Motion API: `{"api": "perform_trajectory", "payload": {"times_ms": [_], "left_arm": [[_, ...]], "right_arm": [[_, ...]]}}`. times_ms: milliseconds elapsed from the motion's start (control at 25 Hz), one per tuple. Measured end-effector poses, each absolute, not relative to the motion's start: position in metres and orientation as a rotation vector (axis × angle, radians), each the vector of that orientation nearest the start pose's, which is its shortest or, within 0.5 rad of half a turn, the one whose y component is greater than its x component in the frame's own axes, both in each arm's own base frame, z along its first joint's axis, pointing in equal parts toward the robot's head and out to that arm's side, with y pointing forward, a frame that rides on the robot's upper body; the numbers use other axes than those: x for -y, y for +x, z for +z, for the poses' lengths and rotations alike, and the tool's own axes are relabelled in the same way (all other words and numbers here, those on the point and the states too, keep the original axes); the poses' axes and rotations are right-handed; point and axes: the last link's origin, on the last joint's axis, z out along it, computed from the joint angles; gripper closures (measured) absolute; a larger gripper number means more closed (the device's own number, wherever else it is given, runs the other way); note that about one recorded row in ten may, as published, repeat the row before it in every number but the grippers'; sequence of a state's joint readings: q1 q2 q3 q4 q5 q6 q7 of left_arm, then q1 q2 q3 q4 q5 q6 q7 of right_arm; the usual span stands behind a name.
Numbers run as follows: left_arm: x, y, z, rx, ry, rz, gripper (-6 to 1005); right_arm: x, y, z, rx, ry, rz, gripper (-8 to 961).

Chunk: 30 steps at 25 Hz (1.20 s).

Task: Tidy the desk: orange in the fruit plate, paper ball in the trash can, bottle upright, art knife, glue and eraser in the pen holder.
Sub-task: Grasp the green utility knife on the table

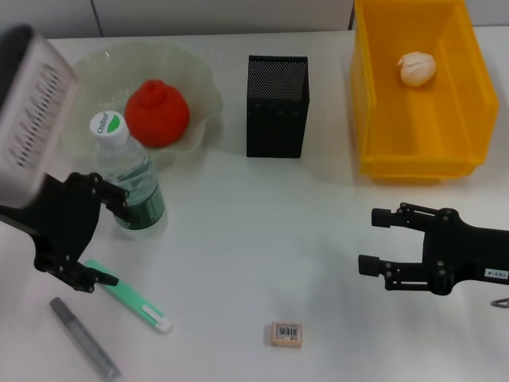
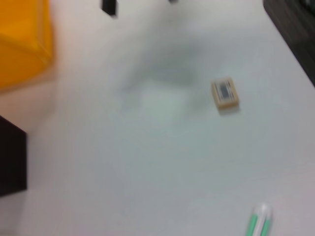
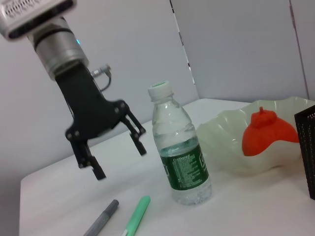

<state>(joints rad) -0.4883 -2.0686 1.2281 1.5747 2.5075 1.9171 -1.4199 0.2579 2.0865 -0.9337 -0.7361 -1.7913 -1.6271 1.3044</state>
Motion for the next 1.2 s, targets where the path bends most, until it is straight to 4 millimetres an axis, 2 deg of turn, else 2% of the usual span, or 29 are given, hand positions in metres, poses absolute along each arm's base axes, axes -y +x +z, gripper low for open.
{"api": "perform_trajectory", "payload": {"times_ms": [400, 560, 800, 1200], "left_arm": [[-0.301, -0.191, 0.008, -0.702, -3.053, 0.915, 215], [-0.300, -0.191, 0.002, -0.725, -3.060, 0.939, 231], [-0.298, -0.188, -0.026, -0.843, -3.076, 1.051, 251], [-0.299, -0.183, -0.039, -0.957, -3.045, 1.082, 284]], "right_arm": [[-0.256, 0.293, -0.012, -0.663, -2.747, 0.788, 108], [-0.254, 0.294, -0.012, -0.665, -2.747, 0.786, 108], [-0.253, 0.296, -0.015, -0.684, -2.748, 0.793, 108], [-0.250, 0.298, -0.015, -0.699, -2.745, 0.789, 108]]}}
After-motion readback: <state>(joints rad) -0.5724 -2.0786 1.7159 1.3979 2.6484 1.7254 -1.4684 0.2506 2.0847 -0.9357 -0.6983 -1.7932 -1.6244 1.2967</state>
